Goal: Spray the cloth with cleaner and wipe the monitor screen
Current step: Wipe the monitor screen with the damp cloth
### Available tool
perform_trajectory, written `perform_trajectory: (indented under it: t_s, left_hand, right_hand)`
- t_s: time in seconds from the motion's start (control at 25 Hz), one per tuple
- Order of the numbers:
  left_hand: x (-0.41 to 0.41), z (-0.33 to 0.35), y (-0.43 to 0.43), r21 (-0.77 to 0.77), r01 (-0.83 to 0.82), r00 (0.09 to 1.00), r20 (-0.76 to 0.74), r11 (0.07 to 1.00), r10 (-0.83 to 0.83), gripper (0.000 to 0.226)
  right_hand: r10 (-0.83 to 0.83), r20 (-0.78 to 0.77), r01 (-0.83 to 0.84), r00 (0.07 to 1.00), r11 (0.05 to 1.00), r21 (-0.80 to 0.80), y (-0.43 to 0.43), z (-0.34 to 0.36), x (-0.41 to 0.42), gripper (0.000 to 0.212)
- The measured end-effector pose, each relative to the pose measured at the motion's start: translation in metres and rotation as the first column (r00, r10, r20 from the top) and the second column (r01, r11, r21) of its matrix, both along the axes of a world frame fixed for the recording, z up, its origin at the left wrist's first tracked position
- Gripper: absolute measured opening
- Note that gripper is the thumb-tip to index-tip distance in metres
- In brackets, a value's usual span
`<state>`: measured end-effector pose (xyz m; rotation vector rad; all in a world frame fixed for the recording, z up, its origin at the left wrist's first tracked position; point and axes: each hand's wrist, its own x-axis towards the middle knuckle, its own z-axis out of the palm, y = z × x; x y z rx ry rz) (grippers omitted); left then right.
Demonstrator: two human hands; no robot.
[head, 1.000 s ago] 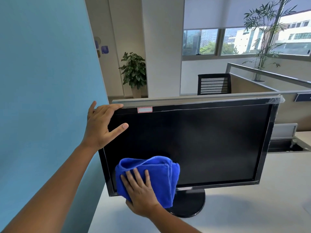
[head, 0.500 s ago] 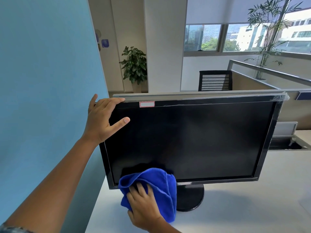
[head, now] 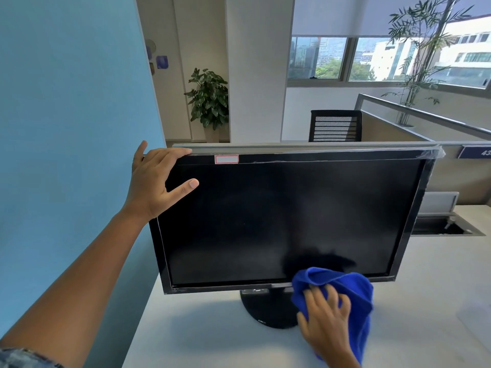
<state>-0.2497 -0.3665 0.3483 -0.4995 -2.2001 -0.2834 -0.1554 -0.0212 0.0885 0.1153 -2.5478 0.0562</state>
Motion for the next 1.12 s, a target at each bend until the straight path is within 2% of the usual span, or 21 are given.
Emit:
perform_trajectory:
  t_s: [0.16,0.28,0.36,0.44,0.48,0.52,0.6,0.72,0.8,0.88,1.0,1.12]
  left_hand:
    - [0.000,0.000,0.001,-0.006,-0.006,1.000,-0.010,1.000,0.006,0.072]
    - [0.000,-0.001,0.000,-0.008,-0.022,1.000,-0.014,1.000,0.021,0.073]
    - [0.001,-0.001,0.001,-0.008,-0.025,1.000,-0.017,1.000,0.025,0.074]
    - [0.001,0.000,0.003,-0.007,-0.023,1.000,-0.017,1.000,0.023,0.075]
    - [0.002,0.000,0.003,-0.003,-0.020,1.000,-0.015,1.000,0.020,0.075]
    - [0.002,0.000,0.004,0.001,-0.019,1.000,-0.014,1.000,0.019,0.075]
    - [0.003,0.000,0.003,0.006,-0.019,1.000,-0.009,1.000,0.019,0.076]
    - [0.004,0.001,0.002,0.009,-0.011,1.000,0.005,1.000,0.011,0.076]
    - [0.004,0.001,0.002,0.011,-0.004,1.000,0.013,1.000,0.004,0.075]
    - [0.004,0.002,0.001,0.016,0.001,1.000,0.023,1.000,-0.002,0.075]
    - [0.004,0.002,0.000,0.018,0.006,1.000,0.021,1.000,-0.007,0.074]
    - [0.003,0.002,0.001,0.016,0.010,1.000,0.020,1.000,-0.010,0.072]
  right_hand:
    - [-0.216,0.071,0.222,0.974,0.970,-0.099,0.059,0.012,-0.001,0.049]
    - [-0.365,0.128,0.387,0.922,0.852,-0.352,0.076,0.020,-0.003,0.041]
    - [-0.423,0.198,0.447,0.884,0.643,-0.621,0.068,0.025,-0.009,0.041]
    - [-0.399,0.278,0.426,0.874,0.352,-0.833,0.048,0.033,-0.015,0.053]
    - [-0.380,0.282,0.397,0.881,0.268,-0.878,0.037,0.036,-0.016,0.060]
    - [-0.362,0.255,0.355,0.896,0.243,-0.903,0.023,0.038,-0.016,0.067]
    - [-0.311,0.154,0.246,0.938,0.282,-0.927,-0.008,0.039,-0.015,0.074]
    - [-0.156,-0.006,0.065,0.988,0.447,-0.892,-0.060,0.045,-0.021,0.075]
    - [-0.071,-0.036,0.013,0.997,0.600,-0.800,-0.087,0.053,-0.034,0.074]
    - [-0.054,-0.043,0.009,0.998,0.713,-0.701,-0.106,0.060,-0.047,0.075]
    - [-0.037,-0.074,-0.013,0.997,0.814,-0.581,-0.122,0.071,-0.056,0.074]
    - [0.056,-0.124,-0.102,0.991,0.909,-0.405,-0.140,0.084,-0.059,0.070]
